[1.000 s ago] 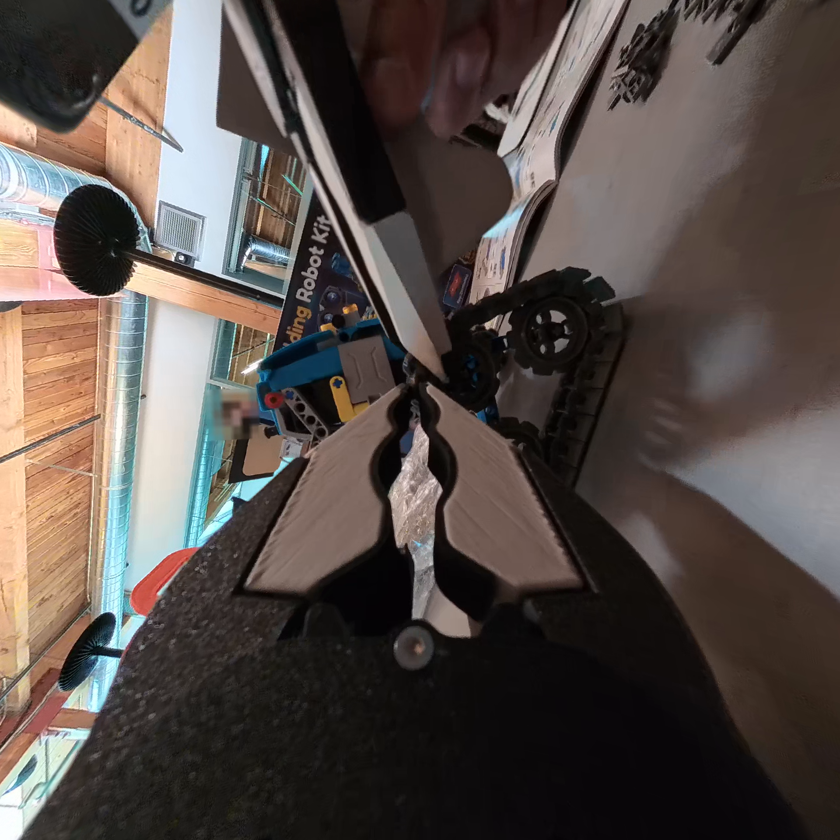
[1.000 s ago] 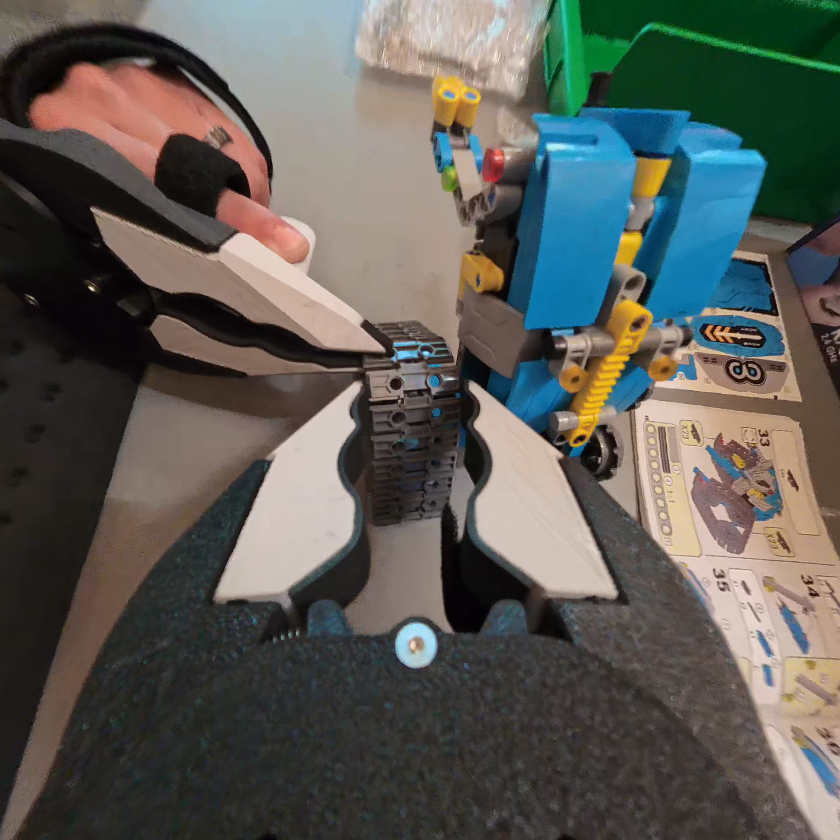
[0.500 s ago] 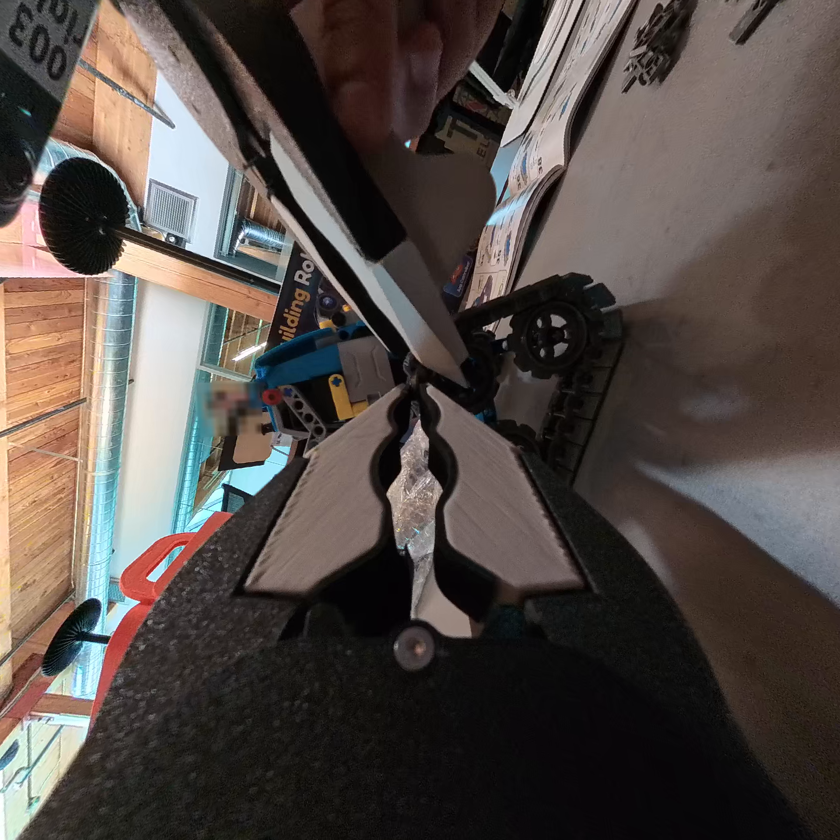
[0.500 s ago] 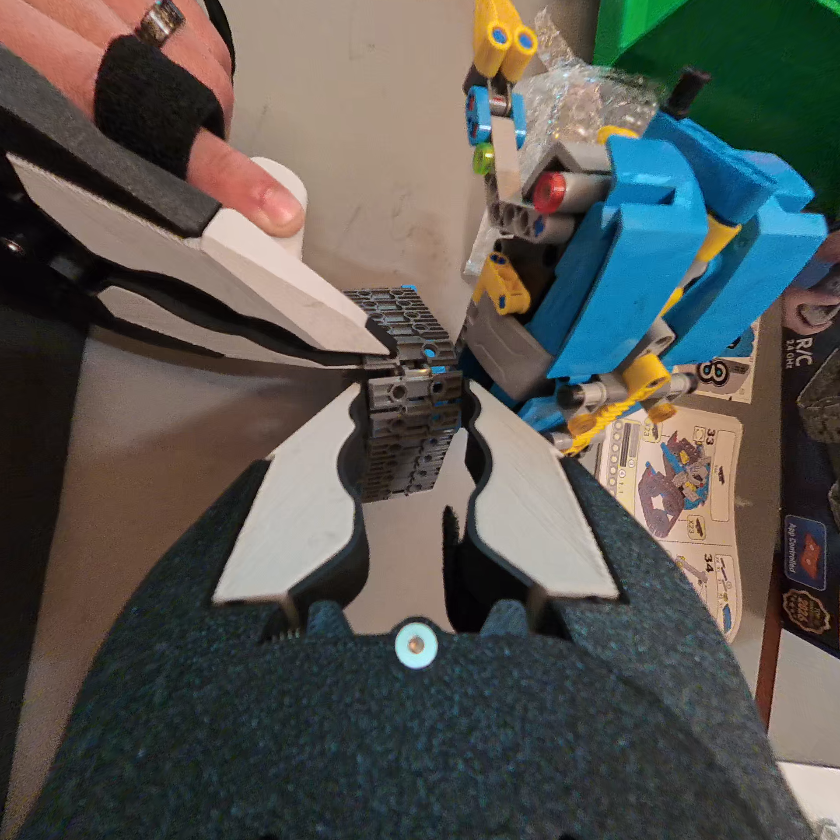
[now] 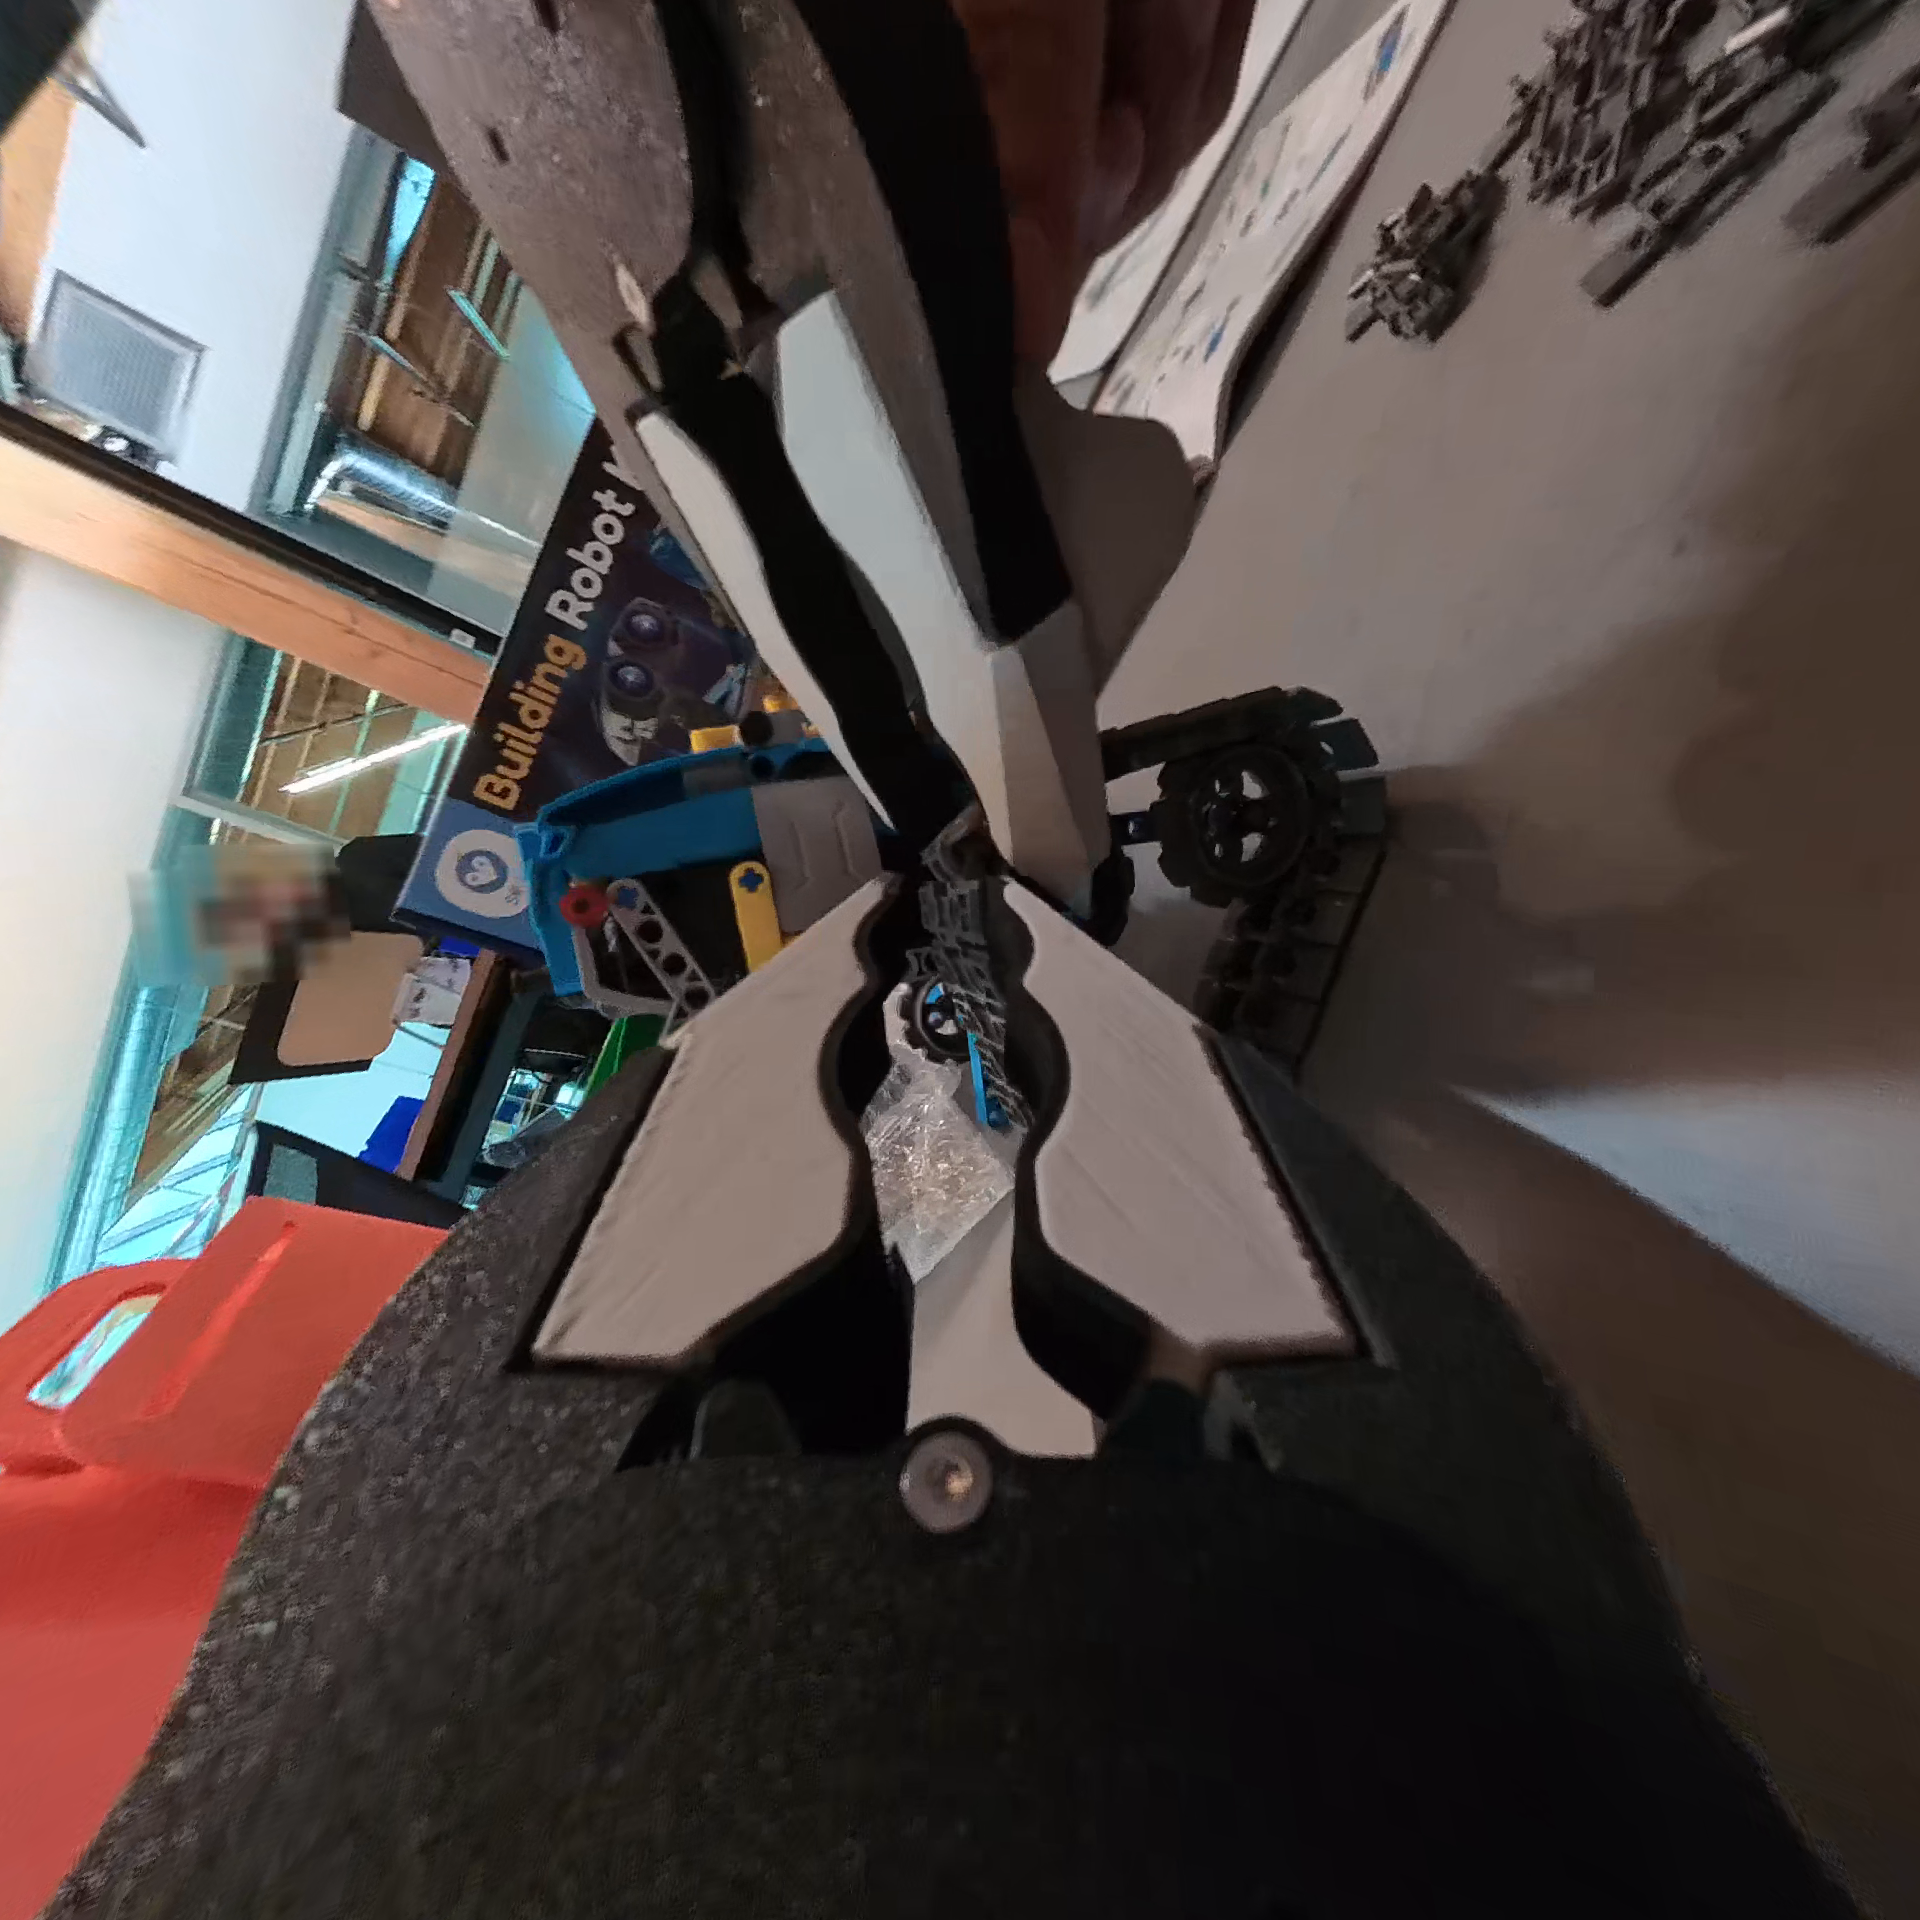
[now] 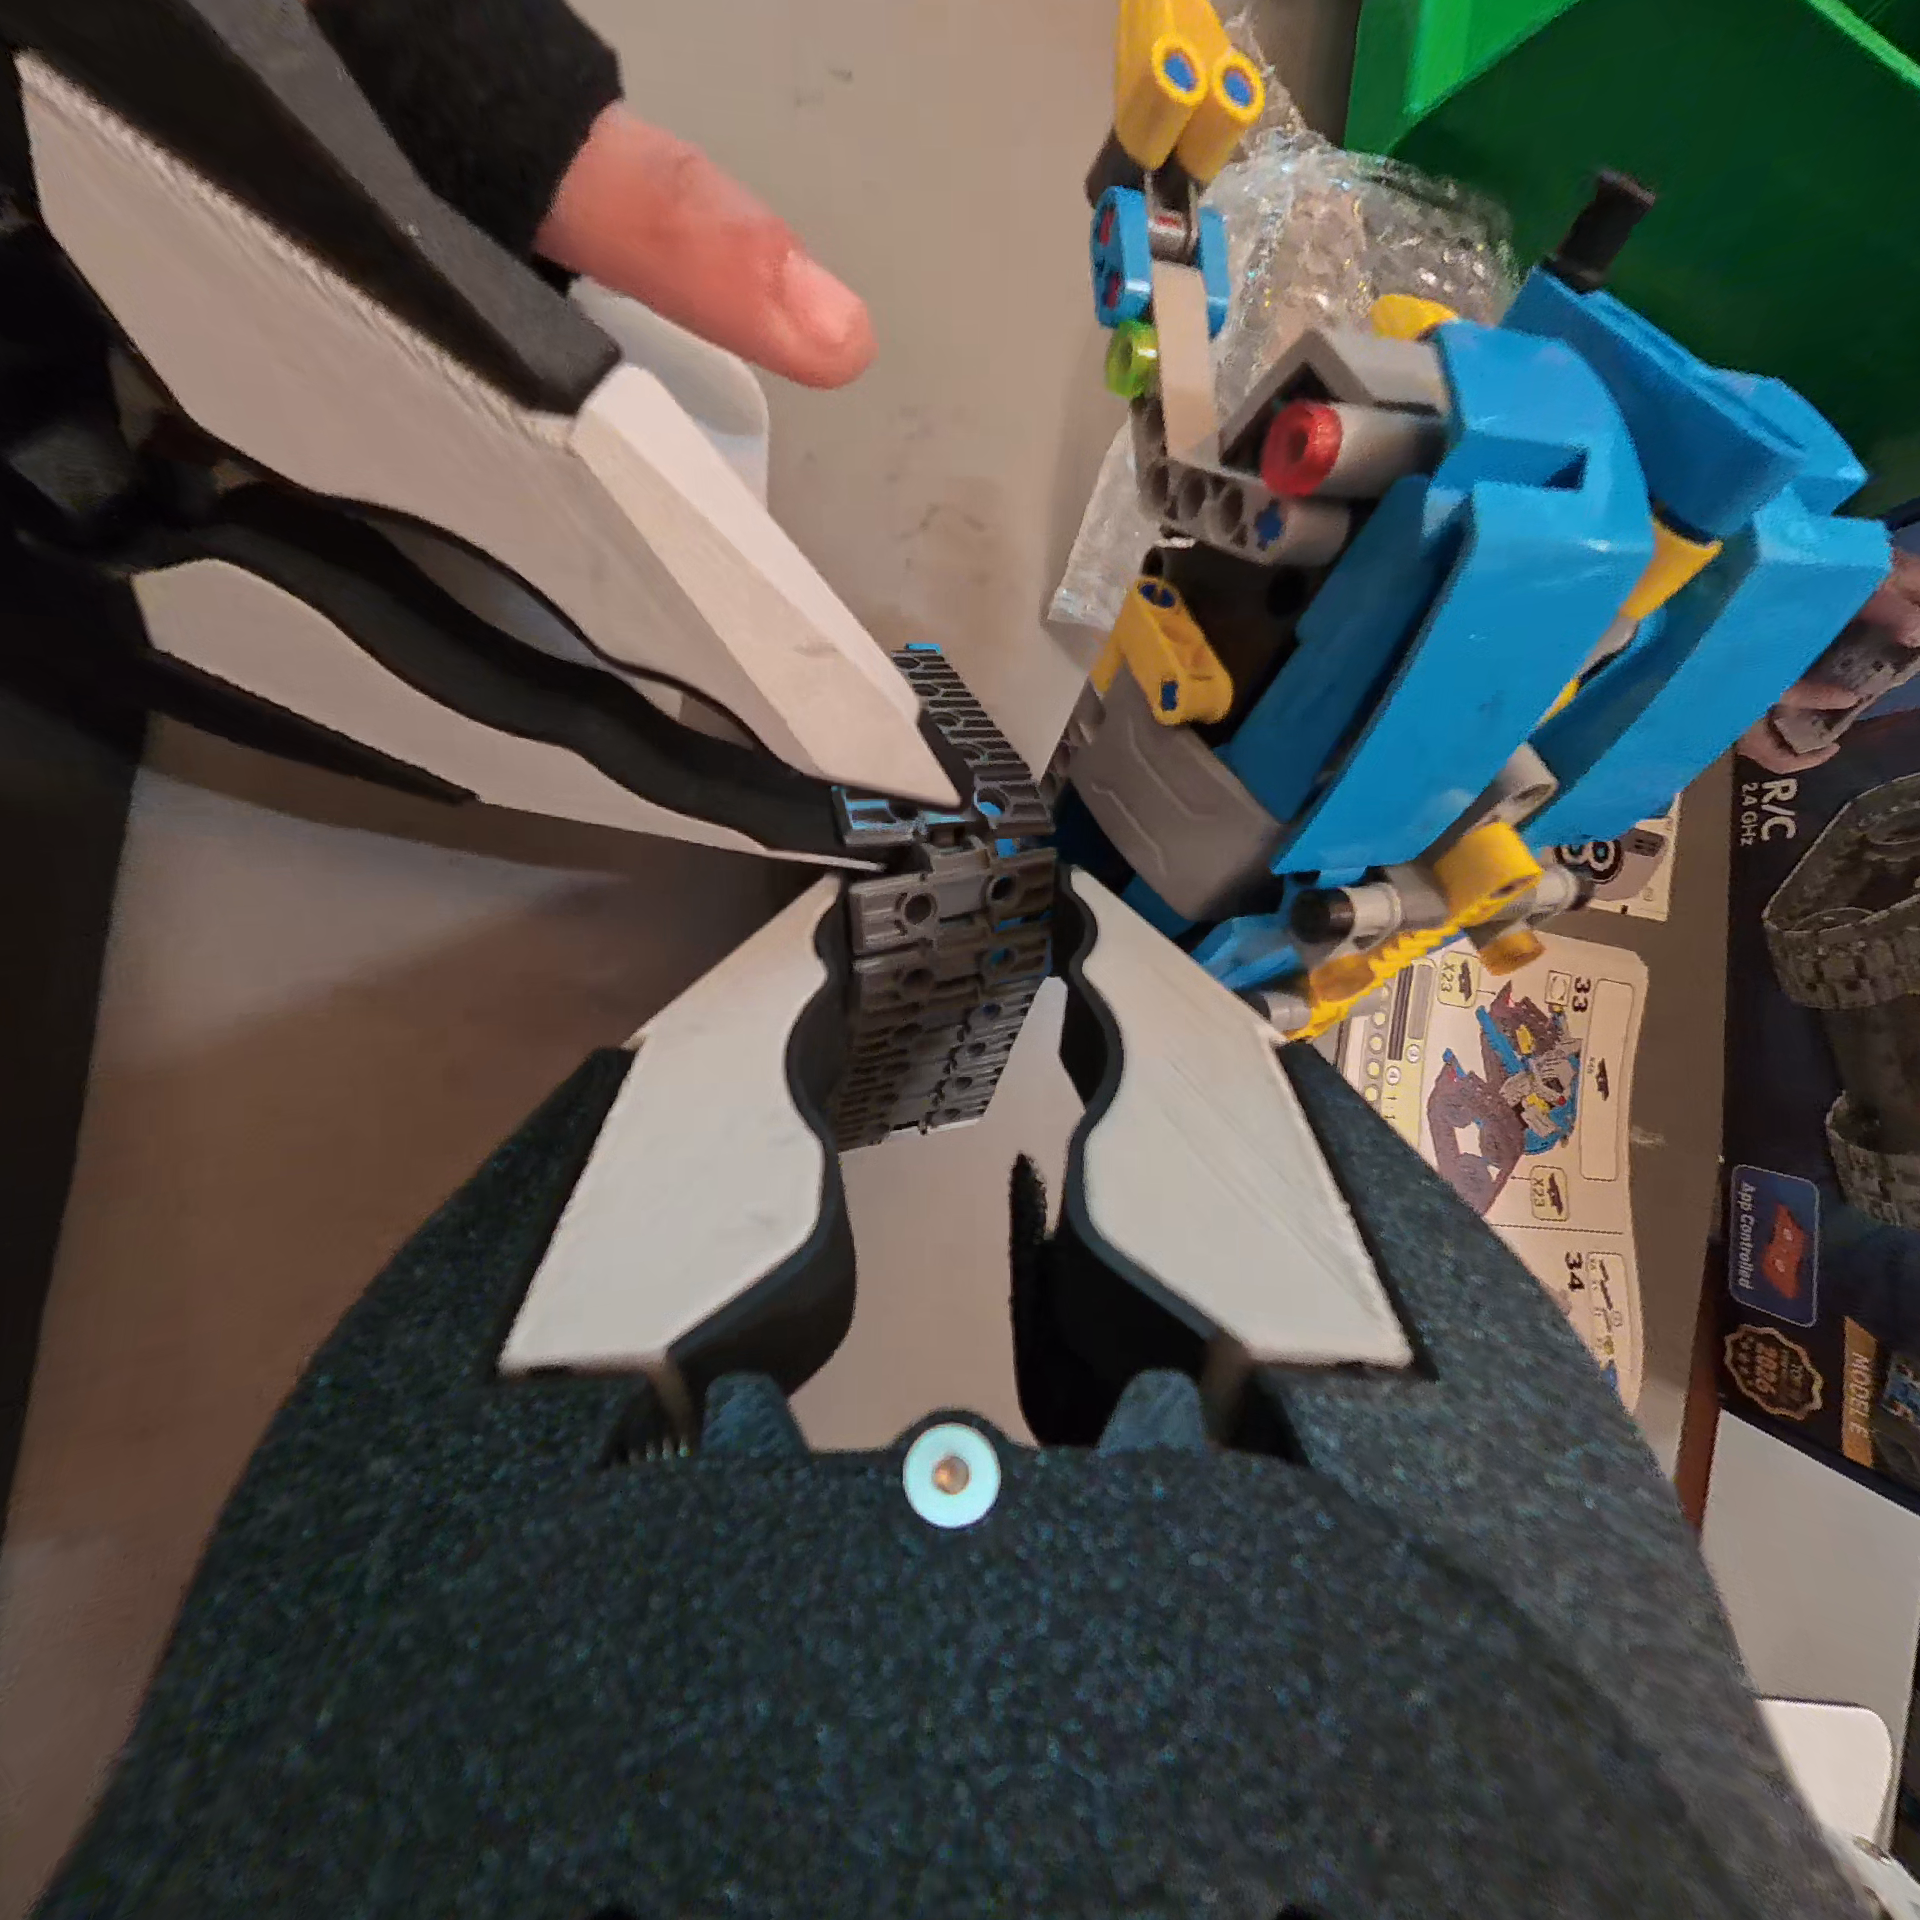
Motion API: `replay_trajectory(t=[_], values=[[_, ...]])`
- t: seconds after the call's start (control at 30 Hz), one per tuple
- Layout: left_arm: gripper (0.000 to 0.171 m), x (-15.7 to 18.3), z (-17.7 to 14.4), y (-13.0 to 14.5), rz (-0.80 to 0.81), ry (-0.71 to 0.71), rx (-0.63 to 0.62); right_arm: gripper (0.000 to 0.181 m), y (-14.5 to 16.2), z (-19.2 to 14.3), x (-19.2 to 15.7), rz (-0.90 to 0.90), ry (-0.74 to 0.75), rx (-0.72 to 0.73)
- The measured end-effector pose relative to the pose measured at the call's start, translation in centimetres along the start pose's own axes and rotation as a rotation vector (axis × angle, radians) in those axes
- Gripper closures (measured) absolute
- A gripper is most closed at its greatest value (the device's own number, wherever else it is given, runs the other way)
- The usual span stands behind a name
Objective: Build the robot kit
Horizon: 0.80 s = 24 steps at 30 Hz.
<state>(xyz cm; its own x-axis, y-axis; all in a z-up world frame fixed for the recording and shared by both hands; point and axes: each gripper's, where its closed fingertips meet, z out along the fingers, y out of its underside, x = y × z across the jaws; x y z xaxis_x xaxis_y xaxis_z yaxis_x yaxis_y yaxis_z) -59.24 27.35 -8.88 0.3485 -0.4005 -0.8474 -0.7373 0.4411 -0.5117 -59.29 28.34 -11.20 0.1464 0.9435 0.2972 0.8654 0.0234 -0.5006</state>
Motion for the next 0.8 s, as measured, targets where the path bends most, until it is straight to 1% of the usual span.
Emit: replay_trajectory(t=[0.13,0.2,0.27,0.4,0.57,0.63,0.73,0.8], values=[[0.157,0.23,0.16,-0.15,0.028,0.113,-0.009,0.146,0.14,0.03,0.02,-0.02,0.001,-0.022],[0.162,0.6,0.2,-0.19,0.05,0.183,-0.007,0.147,0.21,0.07,0.04,-0.045,0.005,-0.029],[0.162,0.7,0.22,-0.23,0.093,0.218,-0.003,0.148,0.24,0.11,0.06,-0.068,0.01,-0.038],[0.163,0.82,0.26,-0.26,0.17,0.256,-0.006,0.149,0.37,0.13,0.14,-0.106,0.028,-0.051],[0.165,0.72,0.27,-0.22,0.133,0.272,-0.018,0.148,0.28,0.12,0.22,-0.099,0.041,-0.021],[0.165,0.7,0.34,-0.29,0.106,0.266,-0.029,0.144,0.31,0.02,0.27,-0.1,0.054,0.0],[0.165,0.65,0.35,-0.29,0.103,0.259,-0.039,0.134,0.41,-0.27,-0.15,-0.09,0.041,0.027],[0.165,0.6,0.31,-0.25,0.092,0.26,-0.045,0.131,0.58,-0.77,-0.03,-0.107,0.073,0.041]])
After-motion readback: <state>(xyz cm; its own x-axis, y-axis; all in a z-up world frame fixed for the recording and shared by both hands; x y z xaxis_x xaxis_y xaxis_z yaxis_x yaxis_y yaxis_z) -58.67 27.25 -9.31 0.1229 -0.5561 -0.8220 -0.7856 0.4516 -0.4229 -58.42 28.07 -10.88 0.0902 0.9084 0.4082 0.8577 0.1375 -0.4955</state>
